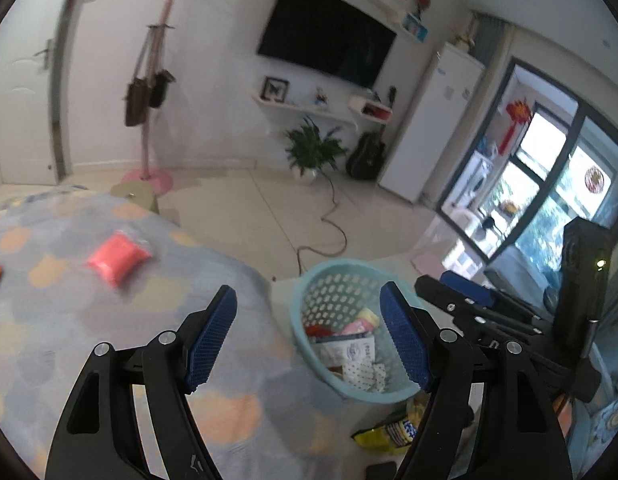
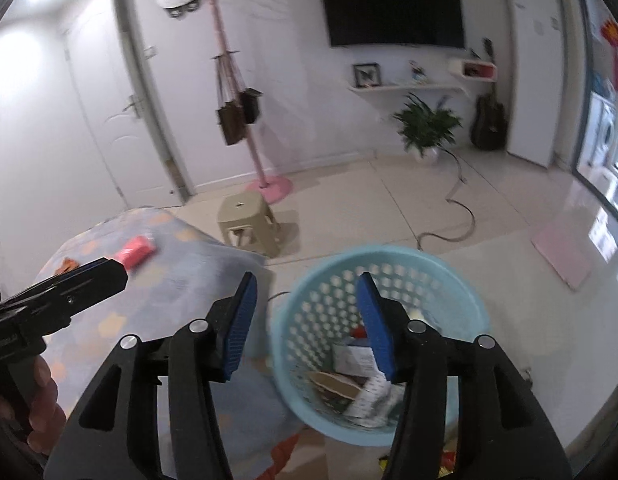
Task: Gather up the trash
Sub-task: 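Move both open tools from the basket back over the table, then grasp the orange snack packet with left tool while right tool grasps the pink bag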
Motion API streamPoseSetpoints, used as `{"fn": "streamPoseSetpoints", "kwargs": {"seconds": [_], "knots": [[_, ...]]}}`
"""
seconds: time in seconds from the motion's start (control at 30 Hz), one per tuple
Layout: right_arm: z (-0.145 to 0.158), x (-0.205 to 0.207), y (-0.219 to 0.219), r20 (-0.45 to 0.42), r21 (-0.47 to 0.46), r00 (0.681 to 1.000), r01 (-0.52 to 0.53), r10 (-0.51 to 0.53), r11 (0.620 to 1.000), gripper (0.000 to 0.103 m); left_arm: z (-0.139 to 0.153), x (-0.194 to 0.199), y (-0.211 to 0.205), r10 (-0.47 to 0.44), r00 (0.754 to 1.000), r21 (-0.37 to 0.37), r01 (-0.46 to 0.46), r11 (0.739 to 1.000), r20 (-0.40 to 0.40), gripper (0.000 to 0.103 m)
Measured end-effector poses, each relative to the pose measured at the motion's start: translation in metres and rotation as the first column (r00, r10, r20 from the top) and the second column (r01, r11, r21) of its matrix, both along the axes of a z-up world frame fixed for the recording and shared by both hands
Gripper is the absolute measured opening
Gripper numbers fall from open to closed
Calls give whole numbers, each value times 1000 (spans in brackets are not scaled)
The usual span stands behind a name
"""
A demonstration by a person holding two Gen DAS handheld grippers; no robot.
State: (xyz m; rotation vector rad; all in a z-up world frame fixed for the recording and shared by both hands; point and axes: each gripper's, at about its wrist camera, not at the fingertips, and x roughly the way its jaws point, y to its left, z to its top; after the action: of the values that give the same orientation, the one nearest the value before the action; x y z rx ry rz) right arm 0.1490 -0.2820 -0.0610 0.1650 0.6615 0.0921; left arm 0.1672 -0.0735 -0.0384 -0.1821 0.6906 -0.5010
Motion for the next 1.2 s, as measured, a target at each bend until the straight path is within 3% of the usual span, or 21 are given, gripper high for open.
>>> {"fn": "streamPoseSetpoints", "kwargs": {"seconds": [0.17,0.23,0.3,0.53,0.67,0.83,1.1,1.2], "knots": [[12,5,41,18,2,996,-90,90,996,52,23,-19,59,105,992,-12,-104,994,70,73],[15,9,61,21,-1,992,-125,125,992,56,29,-25,80,153,985,-8,-152,988,86,73],[16,12,84,23,-26,988,-152,153,988,68,34,-30,106,202,975,-9,-202,979,97,73],[15,34,153,-9,-45,963,-271,271,962,71,35,-31,191,349,935,6,-350,937,71,76],[4,50,187,-62,-21,943,-329,327,944,71,21,-25,235,411,911,74,-413,908,42,81],[-31,82,219,-187,44,918,-347,349,937,71,-7,-10,275,462,887,188,-451,872,-13,81],[-65,108,225,-284,105,902,-308,325,946,71,-40,26,296,459,879,203,-429,880,-130,81],[-66,112,228,-278,100,903,-311,327,945,71,-50,35,292,448,881,220,-411,884,-154,81]]}}
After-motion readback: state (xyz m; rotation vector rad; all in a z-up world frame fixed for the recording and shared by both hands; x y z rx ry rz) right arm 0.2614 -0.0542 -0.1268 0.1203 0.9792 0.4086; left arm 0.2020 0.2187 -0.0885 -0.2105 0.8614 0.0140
